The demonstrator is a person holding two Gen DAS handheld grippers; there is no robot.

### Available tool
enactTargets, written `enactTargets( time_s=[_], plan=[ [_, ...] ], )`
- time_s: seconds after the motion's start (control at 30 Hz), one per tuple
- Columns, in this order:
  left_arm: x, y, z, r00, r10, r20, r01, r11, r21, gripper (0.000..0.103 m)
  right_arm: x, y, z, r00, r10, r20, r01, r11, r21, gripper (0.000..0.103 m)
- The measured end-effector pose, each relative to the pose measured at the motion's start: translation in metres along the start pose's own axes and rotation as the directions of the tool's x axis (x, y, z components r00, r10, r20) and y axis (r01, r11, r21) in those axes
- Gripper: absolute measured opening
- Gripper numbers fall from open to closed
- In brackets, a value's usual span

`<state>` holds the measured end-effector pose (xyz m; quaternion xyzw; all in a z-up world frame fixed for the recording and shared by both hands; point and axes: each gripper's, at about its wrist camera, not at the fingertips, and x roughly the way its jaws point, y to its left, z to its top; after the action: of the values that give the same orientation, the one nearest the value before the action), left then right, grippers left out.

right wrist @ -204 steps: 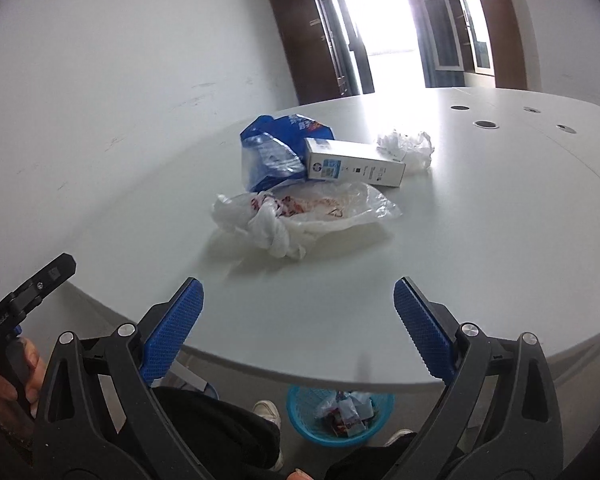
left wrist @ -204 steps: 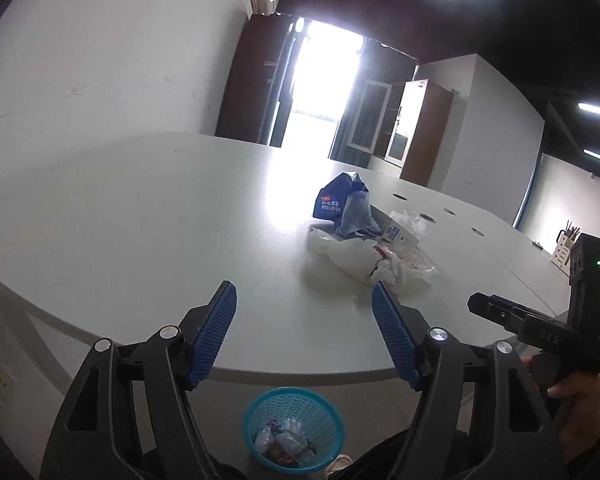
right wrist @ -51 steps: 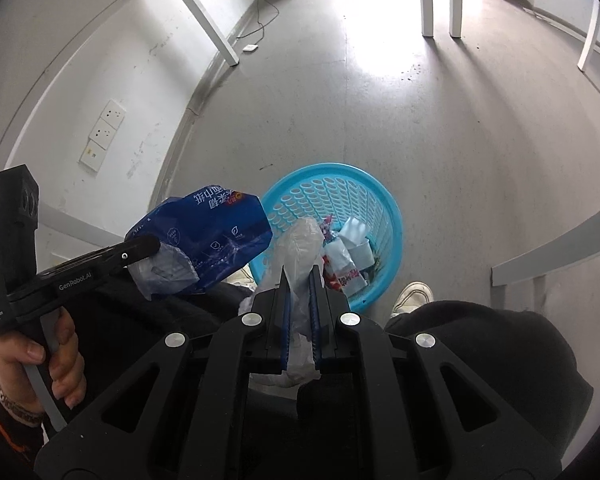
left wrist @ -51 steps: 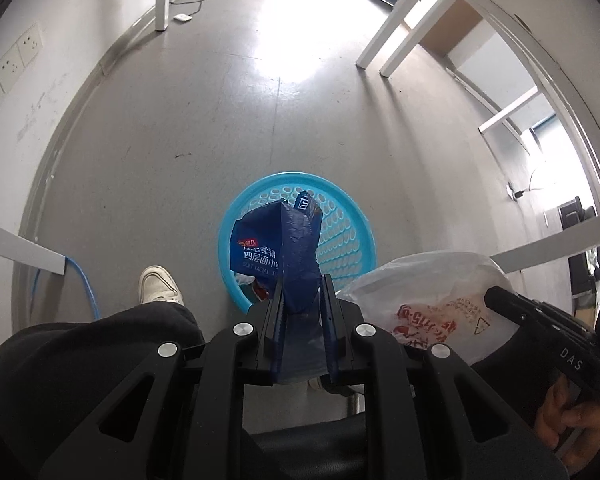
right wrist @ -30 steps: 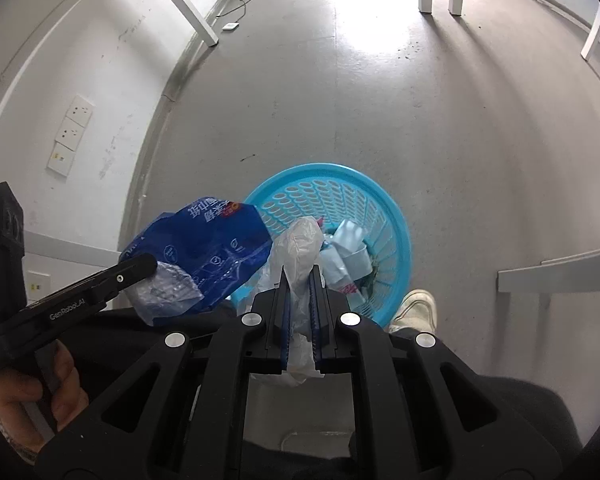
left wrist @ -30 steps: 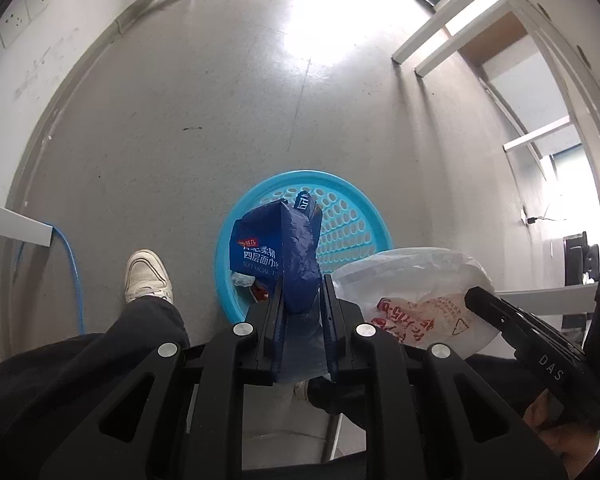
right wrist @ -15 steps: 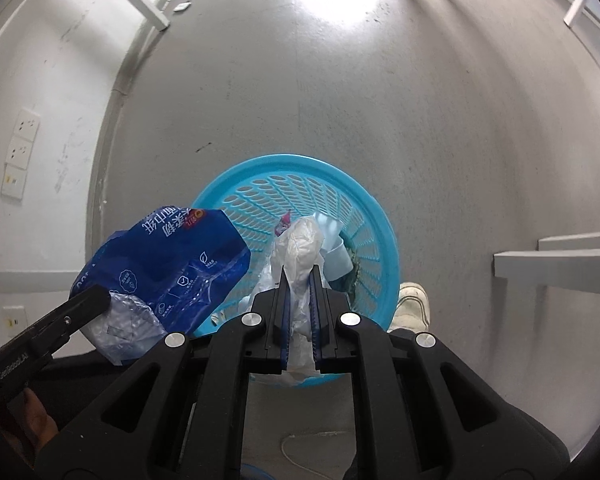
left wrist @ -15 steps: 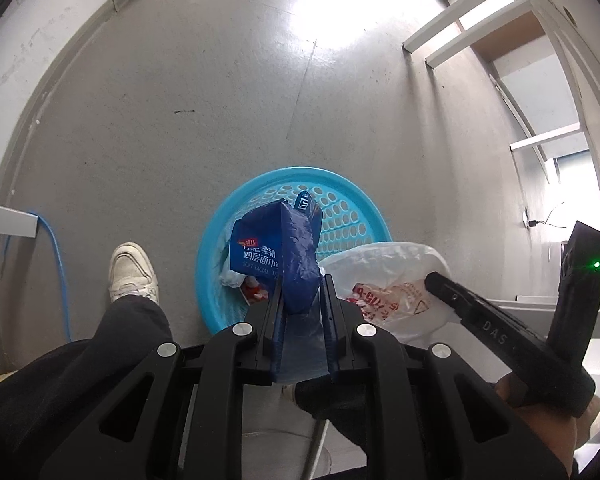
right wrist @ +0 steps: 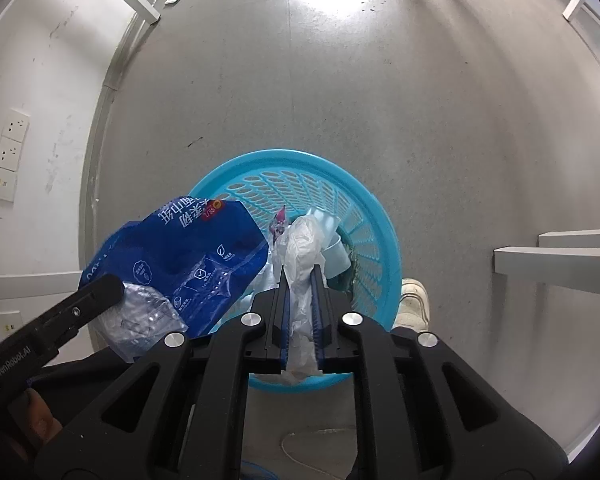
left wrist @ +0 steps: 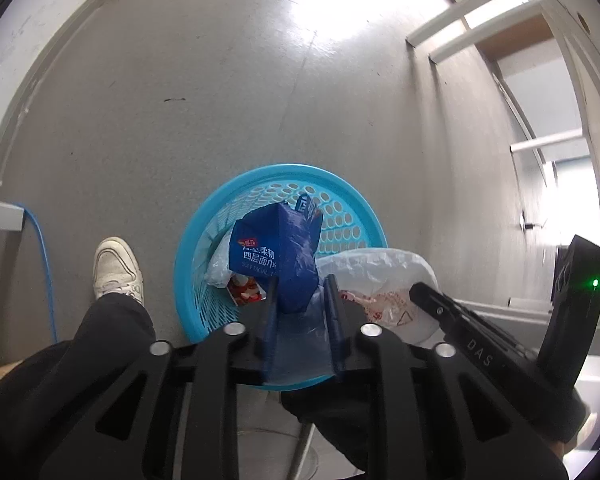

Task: Collect trash
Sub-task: 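Carry the blue bag and white plastic bag in both tools over the wastebasket, then open both tools to drop the bags into the wastebasket, then raise both tools back toward the white box and crumpled plastic on the table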

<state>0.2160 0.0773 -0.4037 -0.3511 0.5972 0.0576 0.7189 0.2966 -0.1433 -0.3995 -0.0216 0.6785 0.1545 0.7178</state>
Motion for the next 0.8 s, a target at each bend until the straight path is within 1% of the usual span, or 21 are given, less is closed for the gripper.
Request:
enactTargets(
  time_s=[0.03, 0.07, 0.1, 0.17, 0.4, 0.53, 0.63, 0.7, 0.73, 0.77, 0.8],
  plan=[
    [0.0, 0.004, 0.0, 1.0, -0.016, -0.001, 0.016, 1.0, -0.023, 0.039, 0.001, 0.0, 0.0, 1.0, 0.009, -0.005, -0.009, 1.0, 0.006, 0.012],
    [0.0, 0.008, 0.001, 0.999, -0.034, -0.004, 0.033, 0.999, -0.038, 0.05, 0.001, 0.0, 0.0, 1.0, 0.021, -0.008, -0.021, 1.0, 0.012, 0.024],
    [0.0, 0.009, 0.001, 0.999, -0.035, -0.003, 0.035, 0.998, -0.044, 0.05, 0.001, 0.0, 0.0, 1.0, 0.029, -0.006, -0.028, 0.999, 0.016, 0.033],
    [-0.002, 0.008, 0.002, 1.0, -0.012, 0.01, 0.012, 0.999, -0.038, 0.05, 0.0, 0.001, 0.0, 1.0, 0.019, 0.0, -0.019, 1.0, 0.005, 0.034],
    [-0.006, 0.002, 0.001, 0.999, 0.022, 0.039, -0.022, 1.0, -0.005, 0.05, -0.004, 0.009, -0.002, 1.0, 0.0, 0.008, 0.0, 0.999, -0.035, 0.034],
    [-0.013, 0.009, -0.003, 0.999, 0.018, 0.049, -0.016, 1.0, -0.025, 0.05, -0.013, 0.019, -0.011, 0.999, -0.012, 0.031, 0.014, 0.997, -0.079, 0.034],
    [-0.02, 0.015, -0.011, 0.998, 0.028, 0.054, -0.026, 0.999, -0.045, 0.05, -0.024, 0.024, -0.021, 0.998, 0.003, 0.055, 0.004, 0.993, -0.121, 0.034],
    [-0.028, 0.016, -0.018, 0.996, 0.066, 0.063, -0.063, 0.997, -0.045, 0.051, -0.034, 0.029, -0.029, 0.996, -0.007, 0.085, 0.021, 0.988, -0.154, 0.034],
    [-0.034, 0.015, -0.021, 0.992, 0.1, 0.076, -0.098, 0.995, -0.032, 0.052, -0.039, 0.032, -0.032, 0.995, -0.008, 0.097, 0.024, 0.986, -0.165, 0.035],
    [-0.041, 0.011, -0.025, 0.985, 0.144, 0.099, -0.144, 0.99, -0.008, 0.052, -0.044, 0.033, -0.036, 0.994, -0.003, 0.11, 0.022, 0.985, -0.171, 0.038],
    [-0.052, 0.009, -0.029, 0.975, 0.174, 0.139, -0.179, 0.984, 0.017, 0.054, -0.049, 0.033, -0.04, 0.993, 0.001, 0.12, 0.02, 0.985, -0.174, 0.039]
  ],
)
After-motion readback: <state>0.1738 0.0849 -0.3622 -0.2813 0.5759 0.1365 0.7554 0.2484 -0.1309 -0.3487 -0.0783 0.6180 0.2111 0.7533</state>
